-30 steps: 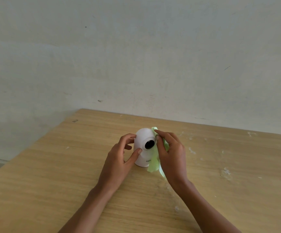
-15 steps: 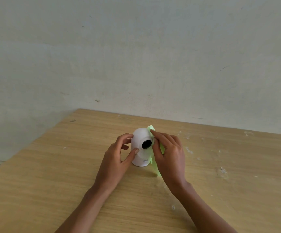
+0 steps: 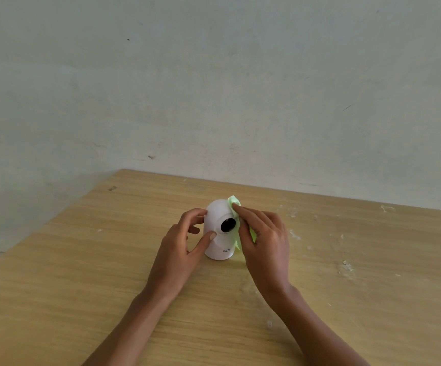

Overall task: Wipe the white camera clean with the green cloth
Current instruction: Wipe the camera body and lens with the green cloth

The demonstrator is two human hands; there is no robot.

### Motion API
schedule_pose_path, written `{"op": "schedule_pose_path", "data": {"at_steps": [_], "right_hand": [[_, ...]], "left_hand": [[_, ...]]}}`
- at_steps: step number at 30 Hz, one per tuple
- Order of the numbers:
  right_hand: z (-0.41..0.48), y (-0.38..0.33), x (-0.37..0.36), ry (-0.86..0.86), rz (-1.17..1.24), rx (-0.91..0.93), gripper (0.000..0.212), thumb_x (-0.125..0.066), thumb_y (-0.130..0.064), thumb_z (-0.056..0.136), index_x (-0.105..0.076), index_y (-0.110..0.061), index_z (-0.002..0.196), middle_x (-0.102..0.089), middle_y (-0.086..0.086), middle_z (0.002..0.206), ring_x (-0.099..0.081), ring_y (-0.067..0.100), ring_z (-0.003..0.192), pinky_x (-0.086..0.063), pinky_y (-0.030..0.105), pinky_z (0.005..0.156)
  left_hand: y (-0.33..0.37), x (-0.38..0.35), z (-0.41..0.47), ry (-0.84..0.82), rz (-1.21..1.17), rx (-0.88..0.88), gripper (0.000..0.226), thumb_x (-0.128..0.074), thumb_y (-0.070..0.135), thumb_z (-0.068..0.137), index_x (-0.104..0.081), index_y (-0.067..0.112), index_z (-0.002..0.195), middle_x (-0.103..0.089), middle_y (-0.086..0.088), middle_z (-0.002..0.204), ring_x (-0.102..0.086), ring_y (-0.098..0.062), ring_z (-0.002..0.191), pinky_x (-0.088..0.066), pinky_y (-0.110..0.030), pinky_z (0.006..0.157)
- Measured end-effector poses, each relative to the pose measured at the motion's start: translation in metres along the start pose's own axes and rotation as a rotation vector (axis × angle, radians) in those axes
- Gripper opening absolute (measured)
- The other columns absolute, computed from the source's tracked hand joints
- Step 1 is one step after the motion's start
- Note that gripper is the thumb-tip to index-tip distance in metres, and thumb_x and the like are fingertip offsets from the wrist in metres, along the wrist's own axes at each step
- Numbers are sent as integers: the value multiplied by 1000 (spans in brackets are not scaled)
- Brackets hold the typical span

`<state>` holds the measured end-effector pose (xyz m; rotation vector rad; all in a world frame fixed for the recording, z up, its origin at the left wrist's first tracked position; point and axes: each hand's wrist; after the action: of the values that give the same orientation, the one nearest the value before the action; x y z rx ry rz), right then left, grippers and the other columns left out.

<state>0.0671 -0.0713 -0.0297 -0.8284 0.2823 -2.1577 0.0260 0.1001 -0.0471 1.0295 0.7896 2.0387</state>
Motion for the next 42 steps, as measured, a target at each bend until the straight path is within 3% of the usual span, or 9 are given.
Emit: {"op": "schedule_pose_path", "data": {"at_steps": [4, 11, 17, 26, 32, 37, 42], "right_hand": [[-2, 6, -1, 11, -44, 23, 35, -64, -17, 94, -68, -27, 127, -73, -14, 116, -61, 15, 107, -51, 41, 86], [-4, -9, 0, -13, -155, 257, 37, -61, -16, 91, -69, -23, 126, -68, -8, 129, -60, 19, 122, -47, 37, 95], [4, -1, 0, -6, -139, 170, 39, -67, -12, 91, -67, -24, 129, -70, -9, 124, -59, 20, 112, -49, 42, 87], [3, 0, -1, -24, -135, 250, 43, -69, -5, 89, -67, -19, 129, -69, -4, 125, -60, 23, 108, -50, 43, 86], [2, -1, 3, -42, -218, 339, 47, -71, -5, 86, -66, -19, 130, -66, 0, 129, -59, 28, 108, -51, 42, 85], [3, -1, 4, -58, -212, 339, 42, -69, -7, 89, -67, -19, 130, -67, 0, 127, -60, 28, 107, -51, 44, 83], [6, 0, 6, -79, -162, 313, 41, -69, -6, 89, -68, -18, 128, -68, -1, 128, -62, 24, 108, -52, 42, 84]], "left_hand": [[0, 0, -1, -2, 5, -4, 48, -68, 44, 91, -51, 38, 135, -64, 20, 126, -61, -1, 108, -50, -23, 87], [2, 0, 0, -19, -19, 39, 46, -67, 46, 91, -48, 46, 133, -62, 27, 124, -60, 2, 109, -49, -23, 86], [4, 1, -1, -24, -47, 40, 46, -69, 43, 91, -51, 39, 133, -64, 22, 125, -59, 1, 108, -45, -19, 85], [0, 1, 1, -53, -74, 67, 49, -70, 37, 92, -51, 37, 137, -61, 24, 127, -56, 2, 109, -41, -15, 85], [5, 4, 2, -37, -167, 104, 32, -49, 22, 105, -55, 37, 132, -64, 23, 127, -56, 9, 118, -46, -18, 92], [1, 23, 30, -215, -276, 150, 30, -52, 31, 104, -58, 38, 133, -64, 16, 135, -54, 6, 128, -44, -29, 108], [7, 41, 55, -452, -249, 101, 39, -53, 26, 104, -56, 31, 143, -64, 12, 139, -54, 3, 132, -43, -21, 106]]}}
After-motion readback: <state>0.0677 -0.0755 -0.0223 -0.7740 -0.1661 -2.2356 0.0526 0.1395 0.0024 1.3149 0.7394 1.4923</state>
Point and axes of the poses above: each hand's wrist, its own z-axis towards the middle knuckle, its own x-axis out of the back of the hand, y = z × x
